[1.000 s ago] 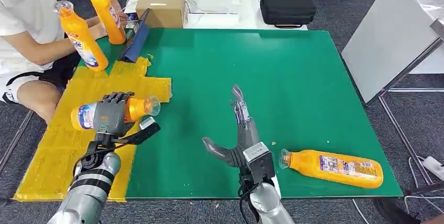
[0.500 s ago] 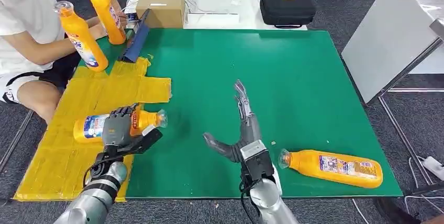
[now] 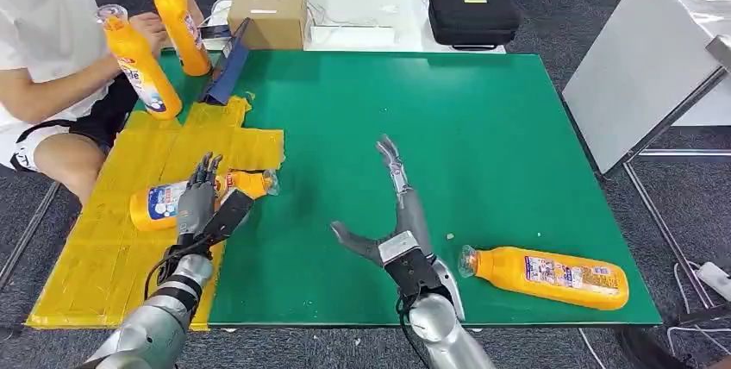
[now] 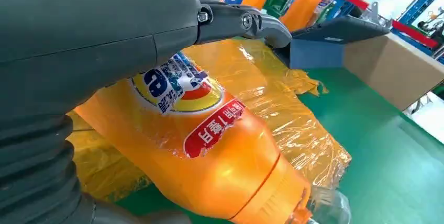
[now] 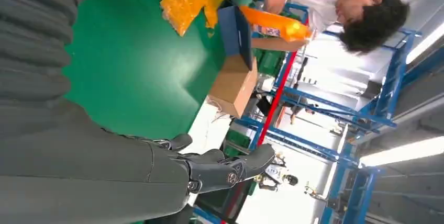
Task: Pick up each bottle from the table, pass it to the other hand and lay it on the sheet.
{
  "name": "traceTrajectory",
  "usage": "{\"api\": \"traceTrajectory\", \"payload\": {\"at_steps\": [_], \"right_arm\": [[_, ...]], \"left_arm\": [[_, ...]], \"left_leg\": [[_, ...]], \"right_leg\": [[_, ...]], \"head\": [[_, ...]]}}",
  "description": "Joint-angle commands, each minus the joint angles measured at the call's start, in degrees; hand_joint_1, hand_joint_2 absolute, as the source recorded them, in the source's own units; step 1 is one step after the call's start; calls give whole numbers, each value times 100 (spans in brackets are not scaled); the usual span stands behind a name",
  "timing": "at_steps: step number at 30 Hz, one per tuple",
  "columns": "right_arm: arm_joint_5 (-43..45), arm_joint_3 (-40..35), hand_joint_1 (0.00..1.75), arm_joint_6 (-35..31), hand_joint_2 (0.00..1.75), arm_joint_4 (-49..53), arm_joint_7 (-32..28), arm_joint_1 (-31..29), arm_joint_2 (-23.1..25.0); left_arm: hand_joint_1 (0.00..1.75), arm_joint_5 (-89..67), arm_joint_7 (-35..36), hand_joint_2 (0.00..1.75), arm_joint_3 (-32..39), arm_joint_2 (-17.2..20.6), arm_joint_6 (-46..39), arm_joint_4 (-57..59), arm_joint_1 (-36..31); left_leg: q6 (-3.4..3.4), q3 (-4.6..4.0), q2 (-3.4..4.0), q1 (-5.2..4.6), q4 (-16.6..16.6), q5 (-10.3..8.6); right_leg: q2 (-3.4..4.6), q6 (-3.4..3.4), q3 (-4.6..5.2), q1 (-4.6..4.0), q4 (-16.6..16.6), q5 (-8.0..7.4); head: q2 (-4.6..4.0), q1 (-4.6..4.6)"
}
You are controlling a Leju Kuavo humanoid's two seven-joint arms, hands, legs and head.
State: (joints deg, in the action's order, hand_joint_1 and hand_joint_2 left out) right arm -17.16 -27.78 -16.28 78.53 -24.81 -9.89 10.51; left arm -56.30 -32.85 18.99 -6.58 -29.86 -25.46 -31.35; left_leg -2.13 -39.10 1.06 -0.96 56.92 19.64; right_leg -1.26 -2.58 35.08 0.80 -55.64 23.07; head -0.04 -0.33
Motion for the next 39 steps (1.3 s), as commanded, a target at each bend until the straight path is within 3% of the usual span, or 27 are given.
{"api": "traceTrajectory", "payload": {"at_steps": [1, 3, 7, 16, 21, 25, 29, 39], "right_arm": [[-656, -118, 0, -79, 175, -563, 250, -248, -394], [-954, -77, 0, -10, 175, -690, 365, -249, -528], [-1121, 136, 0, 170, 175, -885, 368, -203, -729], [-1121, 136, 0, 170, 175, -885, 368, -203, -729], [-2240, 307, 0, -125, 175, -680, 848, -10, -1211], [-2839, 572, 0, -69, 175, -402, 1086, 263, -1649], [-3046, 909, 0, 72, 175, -241, 1218, 551, -2095], [-3031, 1409, 0, 667, 175, 111, 1037, 919, -2768]], "left_arm": [[0, 886, -478, 175, 386, -13, 851, 289, 218], [0, 748, -587, 175, 19, -14, 40, 97, 393], [0, 1411, -715, 175, -708, -135, -264, -524, 772], [0, 1411, -715, 175, -708, -135, -264, -524, 772], [0, 2503, -715, 175, -2232, -46, -975, -1685, 1373], [0, 1284, -715, 175, -1599, -453, -1014, -2814, 1846], [0, 1089, -715, 175, -1680, -587, -1014, -3395, 2048], [0, 1807, -715, 175, -2333, -471, -1014, -3065, 1855]], "left_leg": [[11, 29, 3, 5, -5, 9], [16, 49, 2, 7, -7, 13], [13, 46, 3, 5, -6, 12], [6, 37, 2, 7, 1, 9], [7, 35, -3, 5, -2, 12], [17, 51, -19, 11, 11, 38], [9, 34, -41, 9, 20, 41], [-7, 1, -38, -10, 18, 33]], "right_leg": [[15, 7, -28, -1, 9, 2], [19, 8, -48, -2, 14, 4], [15, 3, -45, -1, 13, 6], [13, 15, -38, -3, 5, 27], [6, 18, -38, -2, 8, 33], [2, 20, -61, -4, 8, 54], [-19, 17, -50, 0, 4, 61], [-13, -23, -69, 15, 1, 14]], "head": [[-2, 0], [-2, 0], [-2, 0], [-2, -2], [-2, -2], [-2, 0], [-2, -2], [-2, -2]]}}
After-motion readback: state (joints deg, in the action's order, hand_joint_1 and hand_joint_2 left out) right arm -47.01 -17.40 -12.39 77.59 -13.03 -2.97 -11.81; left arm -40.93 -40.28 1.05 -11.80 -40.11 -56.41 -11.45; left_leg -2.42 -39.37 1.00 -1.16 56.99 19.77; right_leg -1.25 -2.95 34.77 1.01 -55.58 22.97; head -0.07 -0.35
